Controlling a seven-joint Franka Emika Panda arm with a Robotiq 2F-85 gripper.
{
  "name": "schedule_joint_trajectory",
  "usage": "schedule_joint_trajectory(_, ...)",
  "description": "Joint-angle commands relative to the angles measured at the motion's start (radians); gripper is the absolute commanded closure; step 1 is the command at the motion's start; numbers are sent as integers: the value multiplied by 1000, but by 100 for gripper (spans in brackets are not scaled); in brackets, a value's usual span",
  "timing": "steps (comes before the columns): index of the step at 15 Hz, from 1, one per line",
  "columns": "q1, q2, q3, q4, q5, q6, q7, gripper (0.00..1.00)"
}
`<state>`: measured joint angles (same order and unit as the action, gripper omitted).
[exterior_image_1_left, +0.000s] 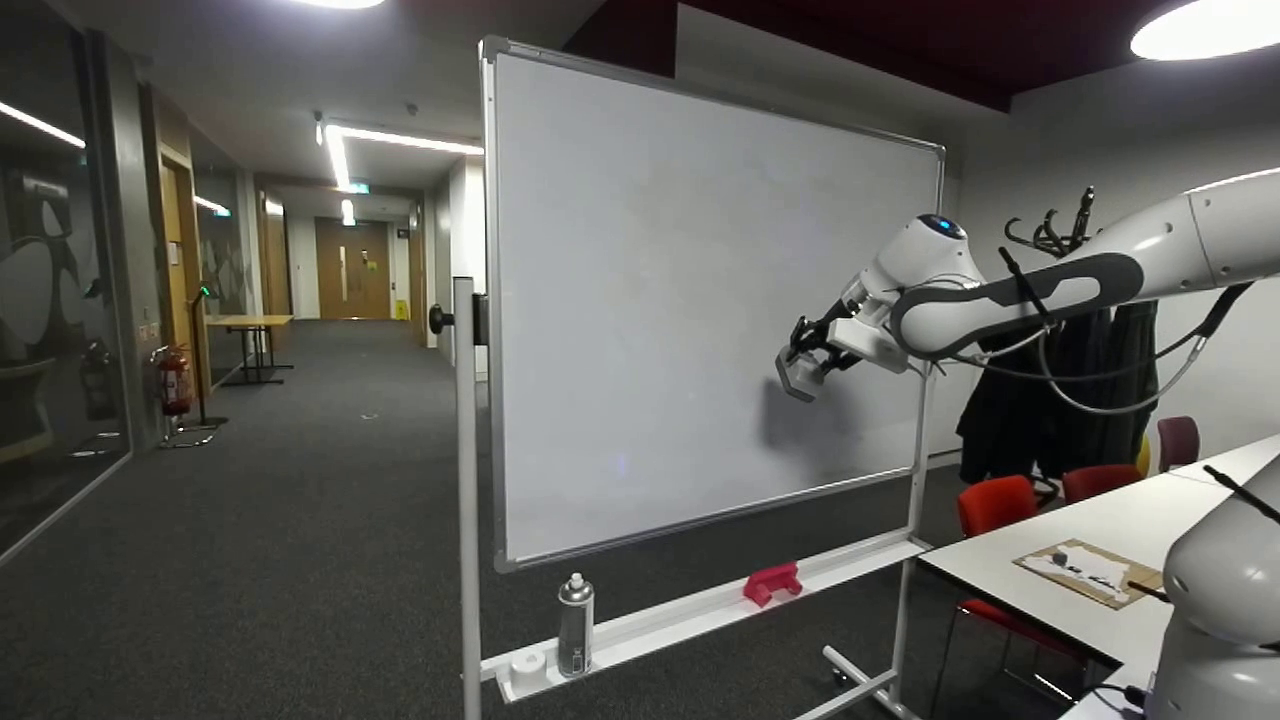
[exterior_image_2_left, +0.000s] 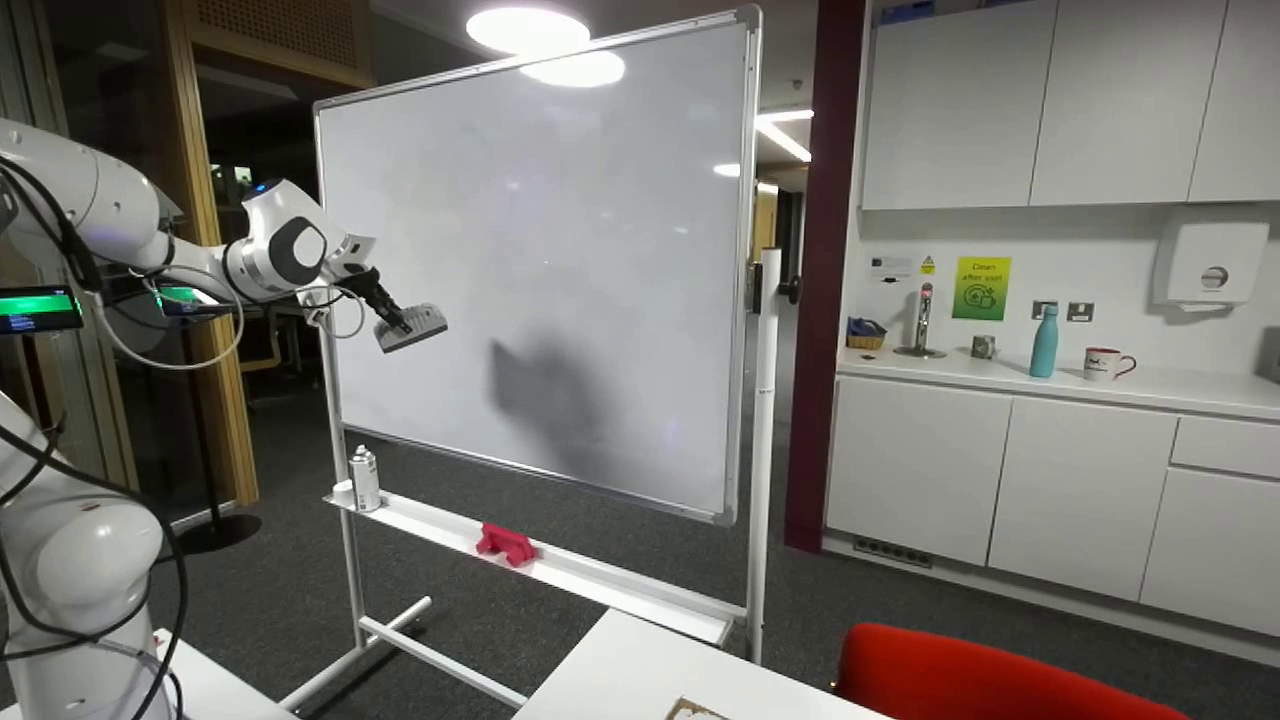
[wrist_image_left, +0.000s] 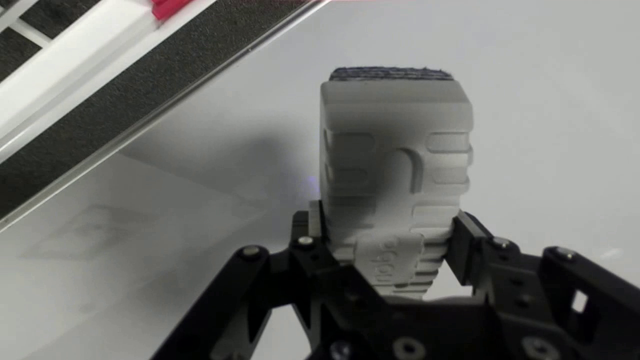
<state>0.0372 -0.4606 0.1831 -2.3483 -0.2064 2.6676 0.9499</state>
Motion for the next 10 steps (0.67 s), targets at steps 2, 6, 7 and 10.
schedule_joint_trajectory(2,-42,-11,30,-19,42,2,-31,41)
schedule_joint_trajectory(6,-44,-16,30,-24,45,1,-31,41)
schedule_joint_trajectory(7,-44,-16,30,-24,46,1,-31,41)
schedule_joint_trajectory(10,-54,-17,29,-30,27,-7,-51,66)
